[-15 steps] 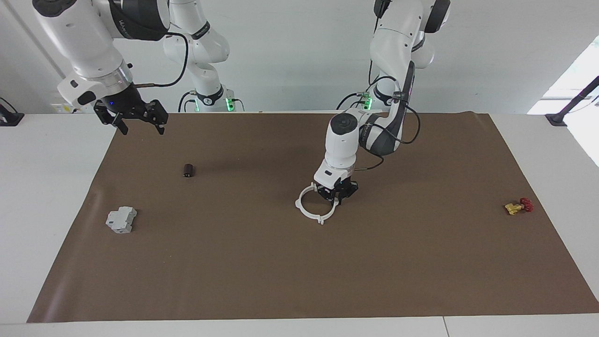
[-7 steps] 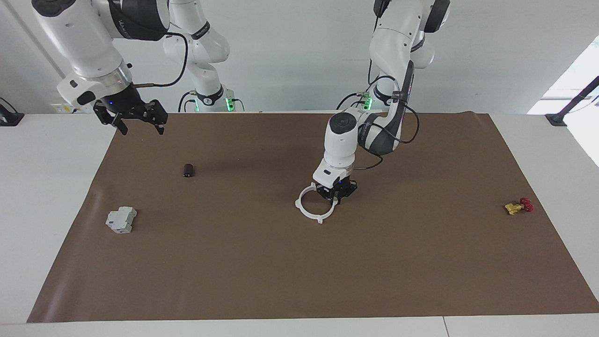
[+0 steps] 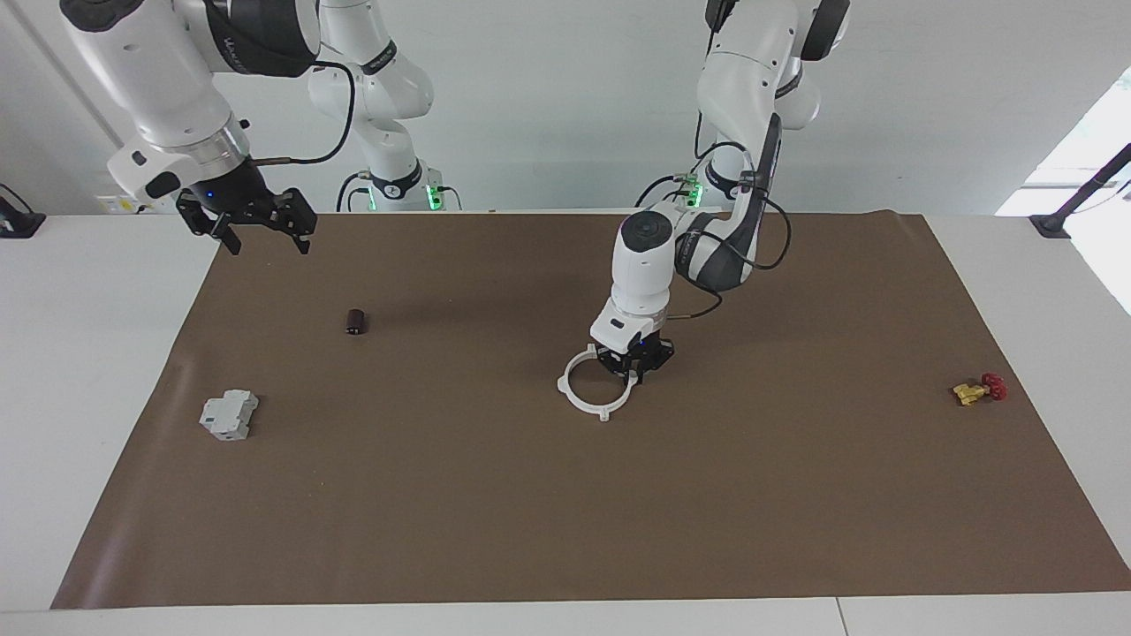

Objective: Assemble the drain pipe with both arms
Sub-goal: 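Press the left half-ring onto the placed half while the right gripper withdraws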

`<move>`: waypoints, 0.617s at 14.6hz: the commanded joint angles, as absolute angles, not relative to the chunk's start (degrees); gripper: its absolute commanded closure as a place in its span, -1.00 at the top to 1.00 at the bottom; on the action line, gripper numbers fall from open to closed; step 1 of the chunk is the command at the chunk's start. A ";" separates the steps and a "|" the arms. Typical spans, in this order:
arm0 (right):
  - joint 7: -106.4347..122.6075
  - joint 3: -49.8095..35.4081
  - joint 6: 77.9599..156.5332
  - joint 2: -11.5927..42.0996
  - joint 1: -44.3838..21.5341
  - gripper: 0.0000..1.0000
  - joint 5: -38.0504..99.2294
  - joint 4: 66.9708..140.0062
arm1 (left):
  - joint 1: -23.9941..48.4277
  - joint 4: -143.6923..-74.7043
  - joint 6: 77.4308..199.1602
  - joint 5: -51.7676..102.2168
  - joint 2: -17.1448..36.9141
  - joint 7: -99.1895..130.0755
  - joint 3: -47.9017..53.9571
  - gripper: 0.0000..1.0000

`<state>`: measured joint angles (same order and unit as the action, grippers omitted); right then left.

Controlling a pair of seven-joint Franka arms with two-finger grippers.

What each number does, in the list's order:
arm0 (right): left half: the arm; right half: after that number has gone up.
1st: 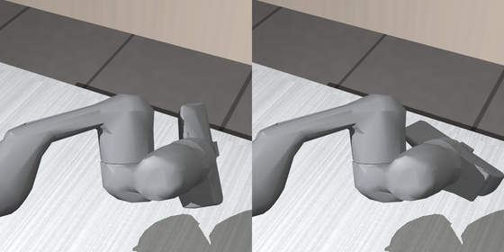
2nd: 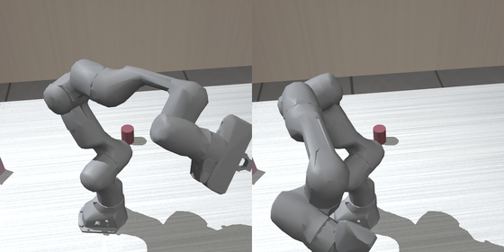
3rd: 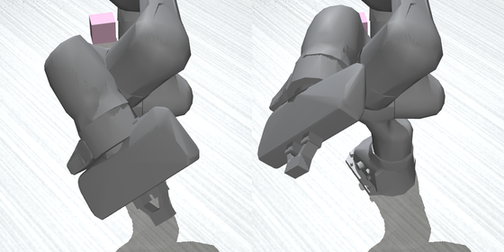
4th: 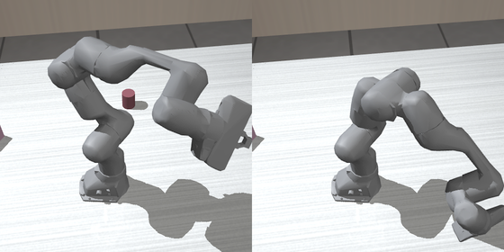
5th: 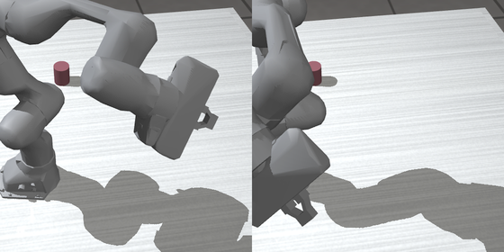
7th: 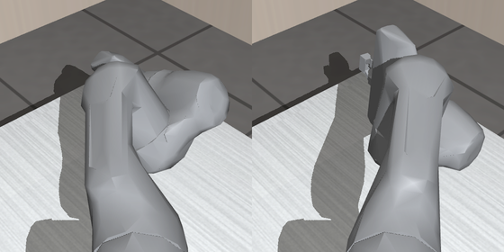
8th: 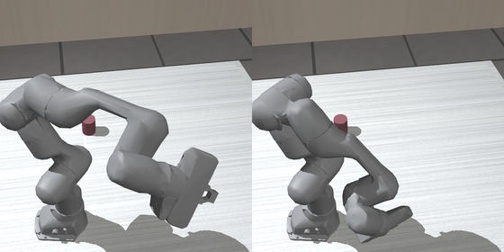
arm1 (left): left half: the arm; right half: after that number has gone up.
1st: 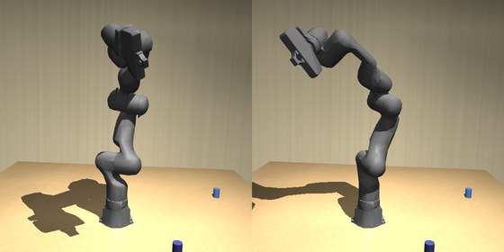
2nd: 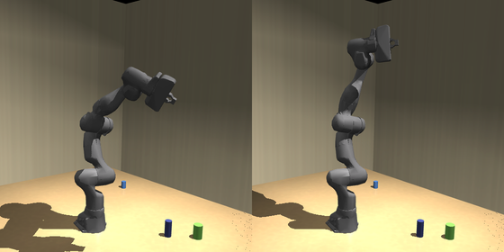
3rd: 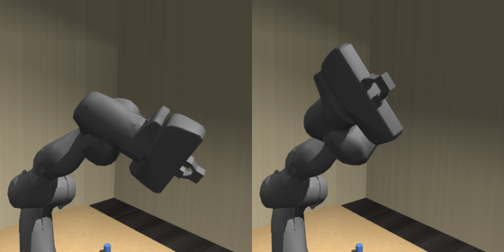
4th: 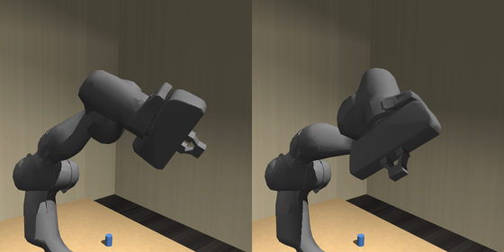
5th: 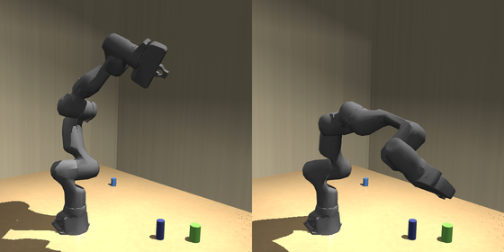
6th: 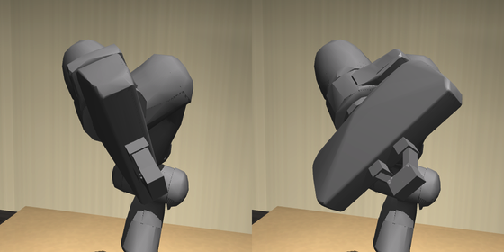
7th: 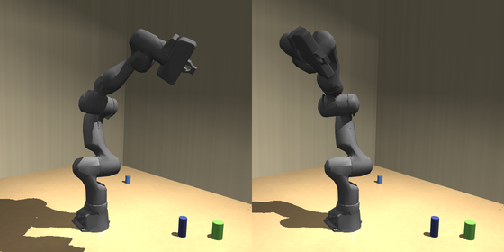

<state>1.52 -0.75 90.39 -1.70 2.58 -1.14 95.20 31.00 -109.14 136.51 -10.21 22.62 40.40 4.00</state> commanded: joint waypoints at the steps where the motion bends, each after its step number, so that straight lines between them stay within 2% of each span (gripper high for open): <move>1: 2.90 -1.06 91.32 -1.85 3.34 1.00 -0.18 95.45 | 31.47 -111.10 137.29 -11.51 20.74 41.40 3.60 1.00; 5: 2.90 -1.14 91.32 -1.85 3.34 1.00 -0.18 95.45 | 30.50 -111.27 136.76 -11.51 17.86 41.05 3.52 1.00; 9: 2.90 -1.14 91.23 -1.58 3.34 1.00 -0.18 94.75 | 24.80 -111.62 129.92 -11.51 12.49 37.37 3.52 1.00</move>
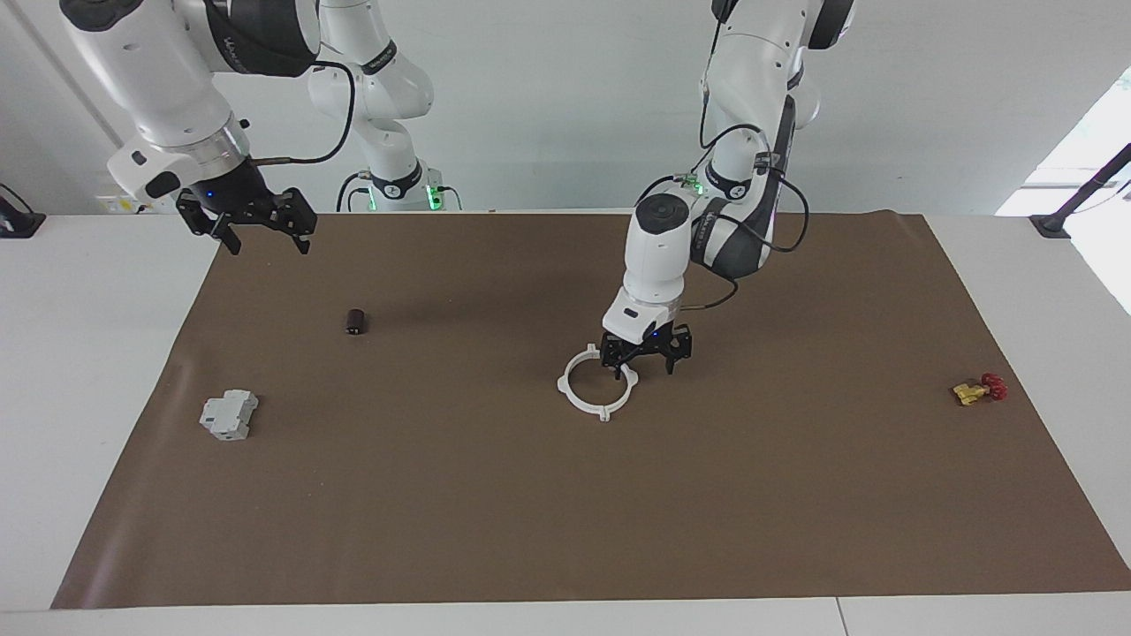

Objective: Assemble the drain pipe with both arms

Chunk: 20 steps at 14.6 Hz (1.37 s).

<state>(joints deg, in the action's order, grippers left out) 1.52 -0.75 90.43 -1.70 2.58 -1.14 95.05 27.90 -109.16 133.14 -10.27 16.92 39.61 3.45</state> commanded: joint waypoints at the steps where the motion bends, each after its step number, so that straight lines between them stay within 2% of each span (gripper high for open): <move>1: 2.73 -1.14 91.32 -1.67 3.17 1.00 -0.09 94.75 | 22.70 -111.53 127.81 -11.51 11.18 35.27 3.60 1.00; 7: 2.72 -1.41 91.14 -1.67 2.99 1.00 0.00 94.75 | 11.53 -110.39 122.45 -8.97 4.85 21.74 3.52 1.00; 10: 2.72 -1.41 90.88 -1.76 2.81 1.00 0.00 94.75 | 4.68 -107.59 117.09 -2.40 2.29 10.06 3.17 1.00; 15: 2.55 -1.41 91.32 -1.76 2.64 1.00 -0.09 94.75 | -4.11 -99.77 105.93 -0.44 1.67 -1.21 2.90 1.00; 20: 2.46 -1.41 91.32 -1.76 2.64 1.00 -0.09 94.75 | -6.77 -92.74 98.10 0.09 1.85 -4.22 2.81 1.00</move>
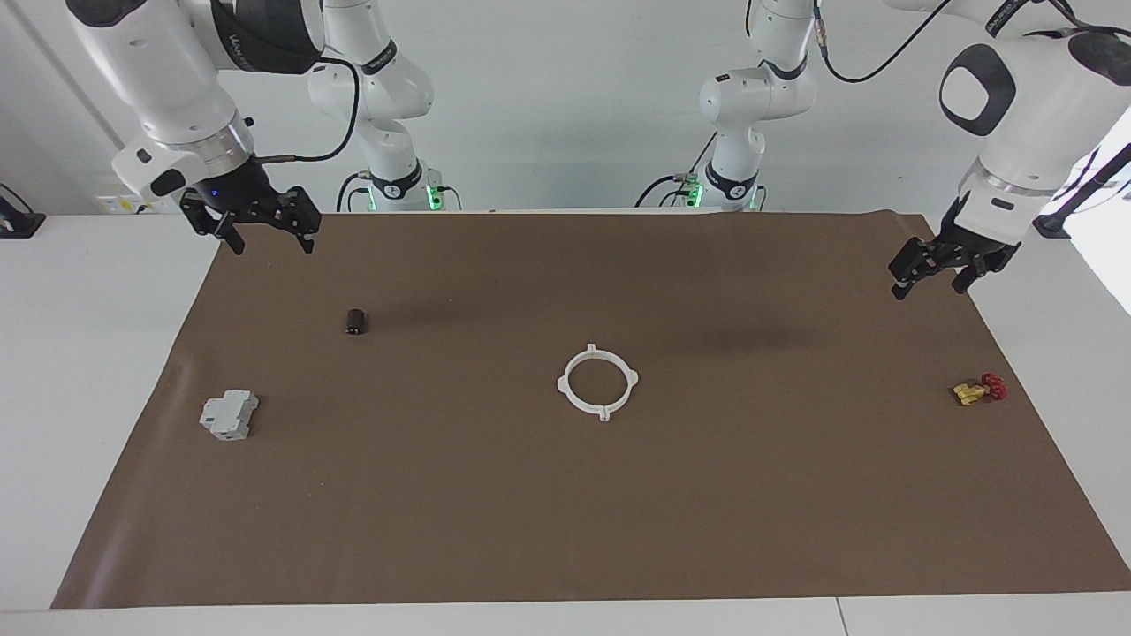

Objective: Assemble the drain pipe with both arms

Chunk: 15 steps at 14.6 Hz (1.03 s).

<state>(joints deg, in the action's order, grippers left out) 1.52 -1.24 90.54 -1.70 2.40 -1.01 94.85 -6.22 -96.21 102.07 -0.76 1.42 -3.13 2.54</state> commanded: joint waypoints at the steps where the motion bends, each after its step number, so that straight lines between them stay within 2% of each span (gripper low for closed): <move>1: 2.46 -1.41 91.23 -1.76 2.64 1.00 -0.09 94.75 | -6.77 -91.42 96.69 0.09 1.93 -4.22 2.90 1.00; 4: 2.46 -1.41 91.23 -1.76 2.64 1.00 -0.09 94.75 | -6.77 -89.74 93.09 0.09 1.67 -4.22 2.81 1.00; 6: 2.37 -1.41 91.23 -1.76 2.64 1.00 -0.17 94.75 | -6.77 -90.61 90.10 0.09 -0.69 -4.31 2.90 1.00; 8: 2.46 -1.41 91.23 -1.76 2.64 1.00 -0.18 94.75 | -6.16 -93.33 90.61 0.09 -2.37 -3.35 3.08 1.00; 15: 2.46 -1.41 91.32 -1.76 2.72 1.00 -0.09 94.75 | -4.66 -95.44 93.87 0.09 -2.90 -1.76 3.60 1.00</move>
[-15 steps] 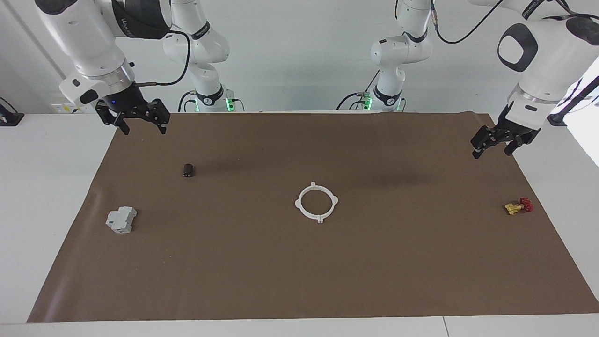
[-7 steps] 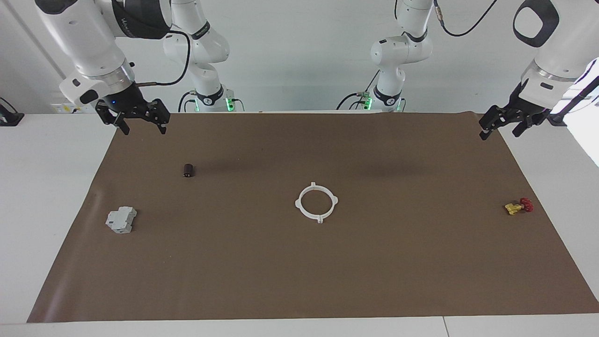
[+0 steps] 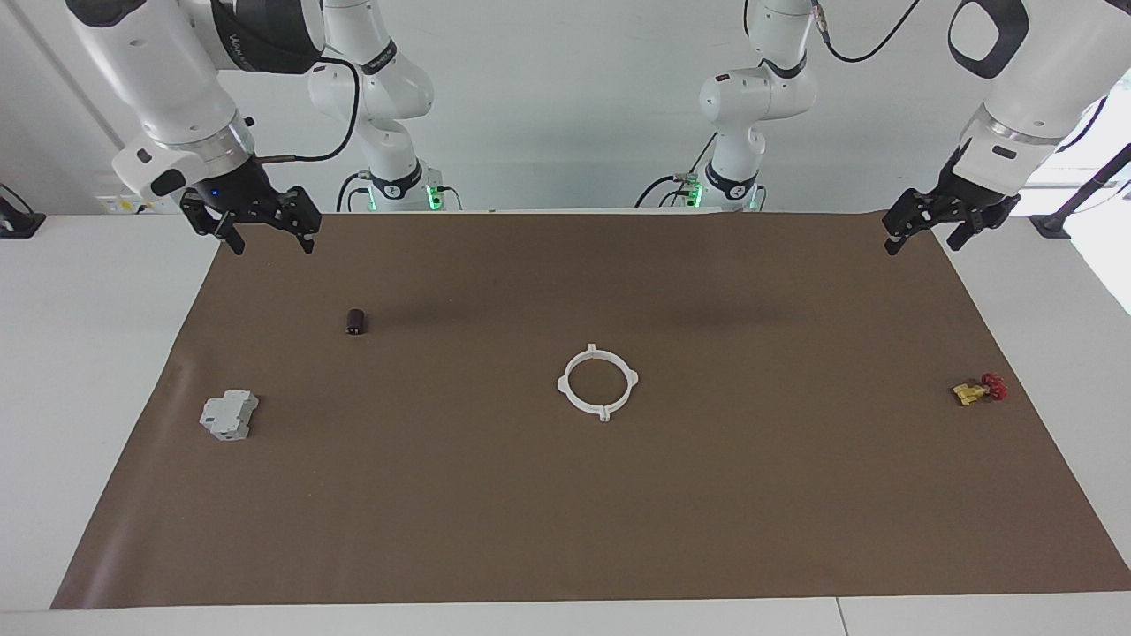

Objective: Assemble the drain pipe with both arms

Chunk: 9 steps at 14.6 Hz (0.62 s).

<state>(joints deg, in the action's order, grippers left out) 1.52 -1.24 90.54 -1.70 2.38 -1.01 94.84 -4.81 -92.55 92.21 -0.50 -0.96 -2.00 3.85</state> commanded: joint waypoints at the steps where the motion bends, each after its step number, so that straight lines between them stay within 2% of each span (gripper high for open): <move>1: 2.37 -1.41 91.41 -1.76 2.72 1.00 -0.09 94.75 | -4.66 -95.97 93.95 0.09 -3.25 -1.84 3.52 1.00; 9: 2.29 -1.41 91.41 -1.76 2.72 1.00 -0.09 94.75 | -4.83 -97.21 95.45 0.09 -3.78 -1.76 3.52 1.00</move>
